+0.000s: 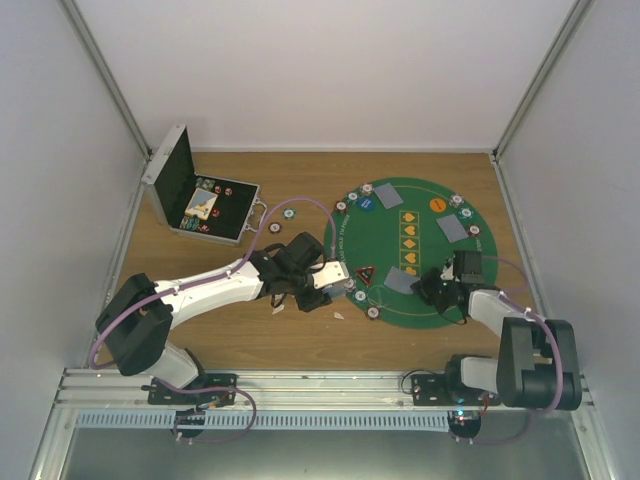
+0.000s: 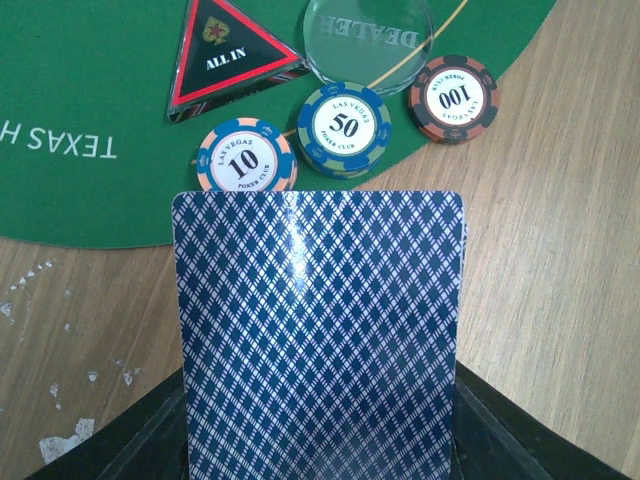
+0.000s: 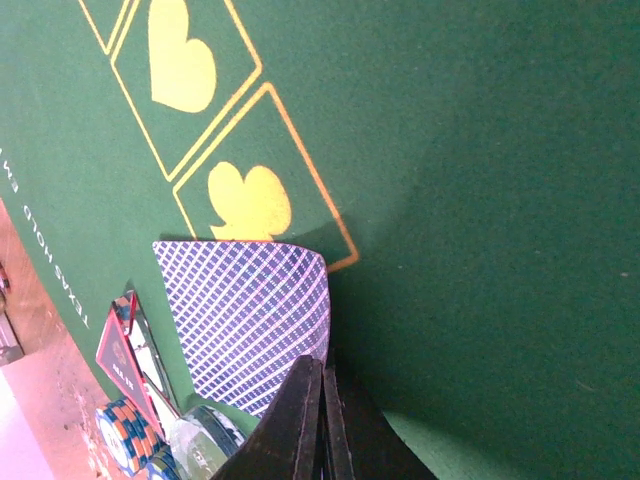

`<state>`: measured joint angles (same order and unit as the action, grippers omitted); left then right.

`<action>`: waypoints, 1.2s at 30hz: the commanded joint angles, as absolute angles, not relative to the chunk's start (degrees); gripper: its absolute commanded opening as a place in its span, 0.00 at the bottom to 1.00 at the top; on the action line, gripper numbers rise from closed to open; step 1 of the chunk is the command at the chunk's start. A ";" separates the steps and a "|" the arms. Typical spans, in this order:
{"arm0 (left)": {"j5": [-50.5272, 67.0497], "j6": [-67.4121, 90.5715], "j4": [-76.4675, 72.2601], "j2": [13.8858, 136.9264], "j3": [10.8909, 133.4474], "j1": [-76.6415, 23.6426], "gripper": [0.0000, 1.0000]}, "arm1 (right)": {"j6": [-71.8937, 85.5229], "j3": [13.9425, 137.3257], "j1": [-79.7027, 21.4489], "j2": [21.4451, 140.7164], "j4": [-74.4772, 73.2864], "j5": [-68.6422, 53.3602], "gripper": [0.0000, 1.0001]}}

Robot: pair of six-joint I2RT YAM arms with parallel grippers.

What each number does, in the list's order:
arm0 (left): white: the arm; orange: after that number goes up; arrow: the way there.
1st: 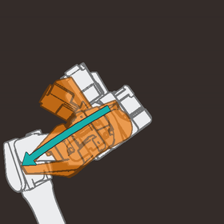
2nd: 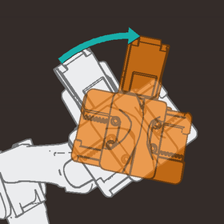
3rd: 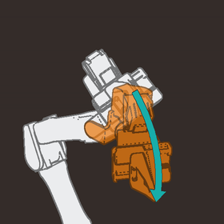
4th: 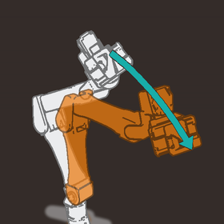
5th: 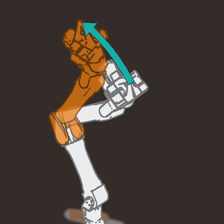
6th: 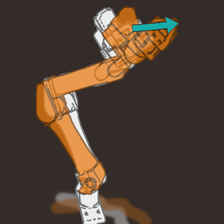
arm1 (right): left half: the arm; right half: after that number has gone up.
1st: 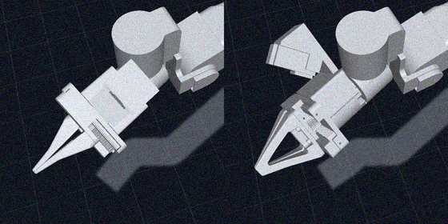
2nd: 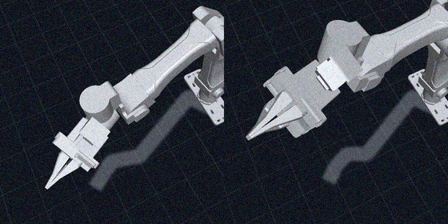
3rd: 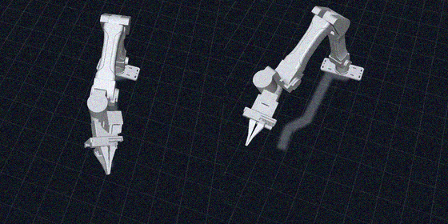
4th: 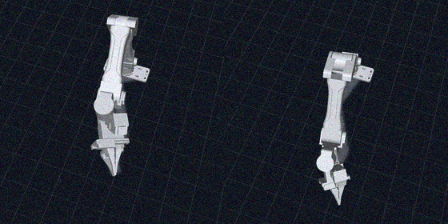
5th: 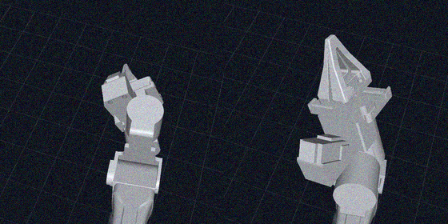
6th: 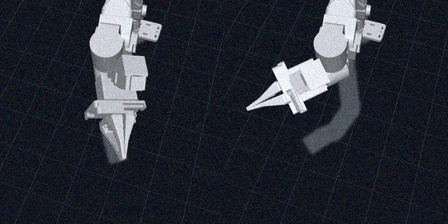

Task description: Distribute texas hold em gaming equipment

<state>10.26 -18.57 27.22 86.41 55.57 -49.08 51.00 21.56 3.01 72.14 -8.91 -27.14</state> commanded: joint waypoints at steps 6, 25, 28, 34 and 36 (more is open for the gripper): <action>10.49 -18.41 24.54 84.81 55.28 -48.96 0.57 | 50.68 23.25 2.01 71.13 -10.27 -24.90 0.16; 10.98 -18.37 24.56 84.61 55.45 -48.96 0.57 | 29.76 36.44 -6.17 66.60 -18.26 -35.03 0.80; 11.30 -18.32 24.60 84.62 55.55 -48.96 0.57 | 28.02 38.89 -11.51 70.77 -17.02 -42.63 0.80; 11.70 -18.24 24.45 84.42 55.55 -48.98 0.57 | 25.74 43.25 -20.32 76.68 -17.98 -44.29 0.80; 11.77 -18.23 24.48 84.31 55.56 -49.02 0.57 | 25.73 43.48 -21.64 78.18 -17.87 -43.77 0.80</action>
